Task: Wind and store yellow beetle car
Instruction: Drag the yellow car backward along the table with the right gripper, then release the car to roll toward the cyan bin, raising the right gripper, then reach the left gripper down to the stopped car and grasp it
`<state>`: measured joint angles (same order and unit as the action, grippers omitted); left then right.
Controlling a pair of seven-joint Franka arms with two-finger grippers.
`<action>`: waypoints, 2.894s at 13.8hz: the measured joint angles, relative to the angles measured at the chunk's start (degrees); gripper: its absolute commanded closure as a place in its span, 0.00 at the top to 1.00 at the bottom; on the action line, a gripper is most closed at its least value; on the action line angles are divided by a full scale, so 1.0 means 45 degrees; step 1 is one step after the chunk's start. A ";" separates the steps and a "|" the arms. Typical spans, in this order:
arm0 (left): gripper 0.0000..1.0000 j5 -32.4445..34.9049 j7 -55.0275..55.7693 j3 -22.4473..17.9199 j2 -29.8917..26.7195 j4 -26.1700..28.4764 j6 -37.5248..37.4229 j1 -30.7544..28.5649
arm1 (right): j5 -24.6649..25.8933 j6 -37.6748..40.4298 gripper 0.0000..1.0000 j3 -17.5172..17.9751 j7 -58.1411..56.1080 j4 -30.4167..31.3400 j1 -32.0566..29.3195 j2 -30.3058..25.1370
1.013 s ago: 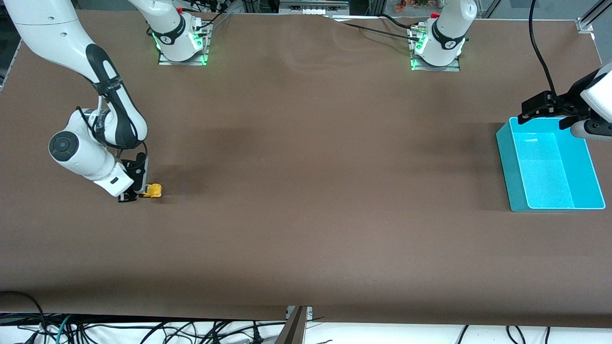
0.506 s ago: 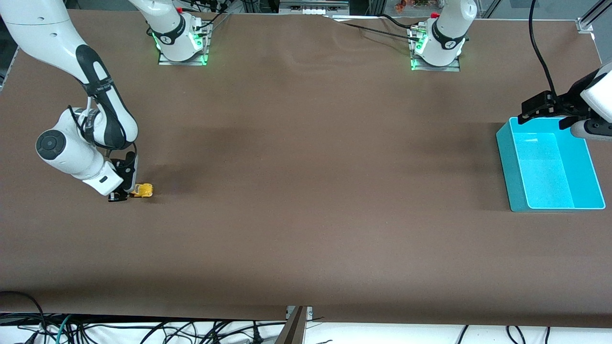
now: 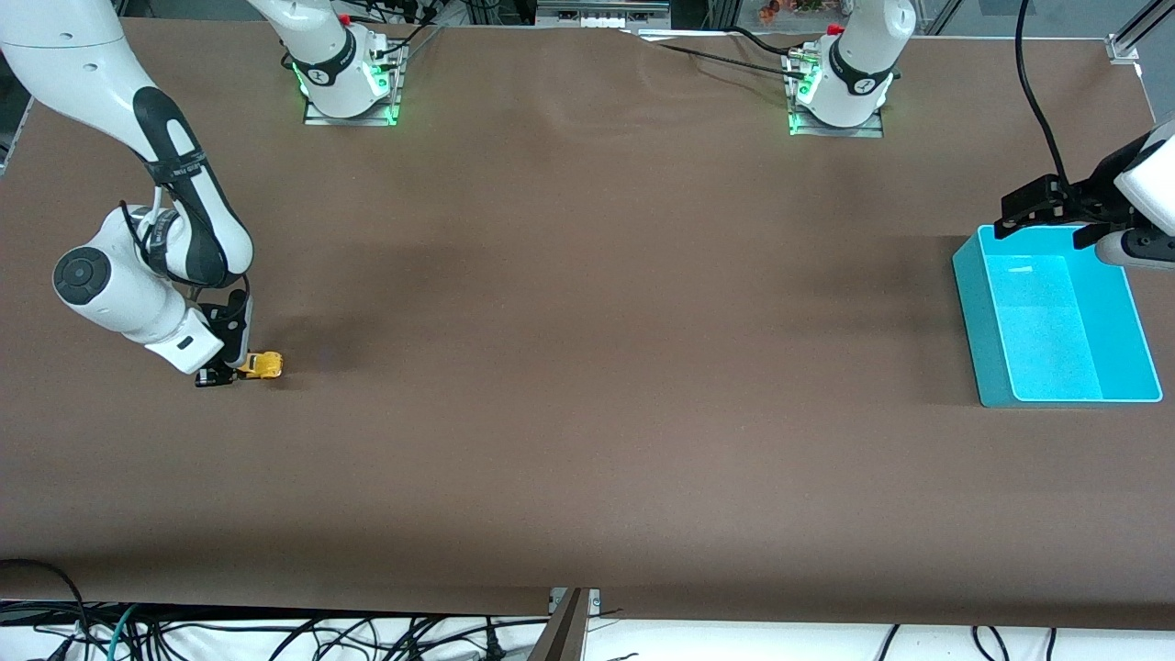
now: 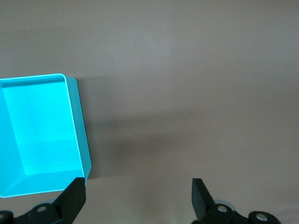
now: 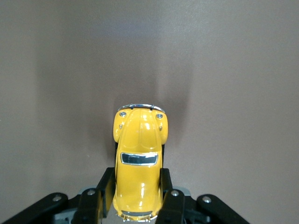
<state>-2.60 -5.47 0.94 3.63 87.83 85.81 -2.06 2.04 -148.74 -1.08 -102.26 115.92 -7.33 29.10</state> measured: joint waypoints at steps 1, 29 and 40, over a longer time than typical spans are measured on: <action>1.00 0.0000 0.0000 0.0000 0.0000 0.0000 0.0000 0.0000 | 0.0000 0.0002 1.00 -0.0001 -0.0001 0.0002 -0.0003 0.0032; 1.00 0.0000 0.0000 0.0000 0.0013 0.0000 0.0047 0.0000 | -0.1253 1.3004 1.00 0.1714 1.9935 -0.7403 0.0724 -0.3034; 1.00 0.0000 -0.0128 -0.0066 0.0148 -0.0176 -0.0124 -0.0076 | -0.0712 1.3733 1.00 0.1864 2.1786 -0.8287 0.0831 -0.3048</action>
<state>-2.60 -6.04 0.64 4.29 87.04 85.25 -2.40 -1.16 -86.95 7.30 -4.23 78.63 -3.59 15.38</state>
